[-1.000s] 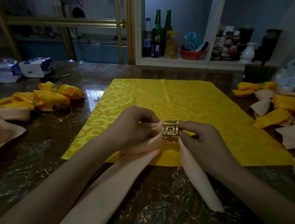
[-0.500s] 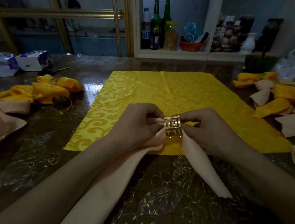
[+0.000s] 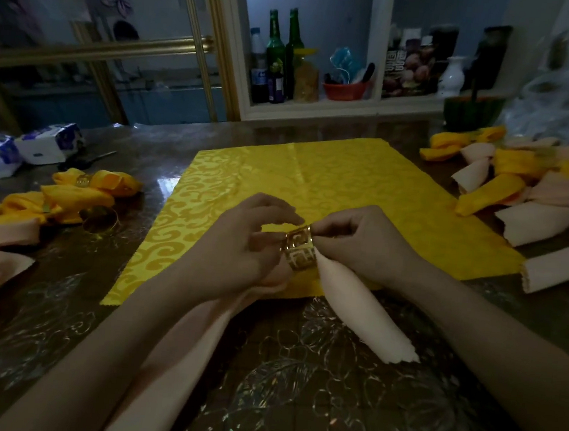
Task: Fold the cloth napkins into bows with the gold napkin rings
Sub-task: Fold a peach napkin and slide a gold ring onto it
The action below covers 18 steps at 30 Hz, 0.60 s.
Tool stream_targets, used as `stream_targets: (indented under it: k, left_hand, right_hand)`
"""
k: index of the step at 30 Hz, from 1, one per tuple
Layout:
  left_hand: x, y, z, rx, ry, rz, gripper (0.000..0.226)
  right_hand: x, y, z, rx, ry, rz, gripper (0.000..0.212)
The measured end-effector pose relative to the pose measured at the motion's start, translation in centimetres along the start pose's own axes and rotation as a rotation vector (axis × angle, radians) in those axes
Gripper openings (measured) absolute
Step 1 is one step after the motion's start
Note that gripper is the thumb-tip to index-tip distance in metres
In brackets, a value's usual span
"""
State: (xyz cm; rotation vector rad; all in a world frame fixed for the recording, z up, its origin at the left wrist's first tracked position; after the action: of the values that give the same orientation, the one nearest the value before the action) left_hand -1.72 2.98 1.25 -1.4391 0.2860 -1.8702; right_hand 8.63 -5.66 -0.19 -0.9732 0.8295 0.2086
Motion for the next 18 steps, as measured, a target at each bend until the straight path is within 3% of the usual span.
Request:
stream_targets:
  k: [5, 12, 18]
  left_hand:
    - [0.2, 1.4, 0.1, -0.055, 0.014, 0.203, 0.056]
    - [1.4, 0.7, 0.8, 0.047, 0.131, 0.424, 0.055]
    - [1.0, 0.0, 0.5, 0.089, 0.098, 0.513, 0.055]
  right_hand:
    - [-0.4, -0.6, -0.3, 0.07, 0.011, 0.059, 0.012]
    - [-0.1, -1.7, -0.3, 0.153, 0.101, 0.231, 0.025]
    - [-0.1, -3.0, -0.3, 0.164, 0.111, 0.236, 0.017]
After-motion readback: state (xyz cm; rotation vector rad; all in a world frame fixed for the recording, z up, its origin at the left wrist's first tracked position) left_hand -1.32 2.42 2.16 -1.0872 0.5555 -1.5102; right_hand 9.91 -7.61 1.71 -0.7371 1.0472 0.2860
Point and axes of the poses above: each hand's wrist, its own z-axis towards the middle knuckle, its own y-axis out of the palm, x = y × z, the point moved 7 cm from there along z, towards the middle knuckle, and after that the axes turned 15 degrees about -z, right-handed, at the moved point
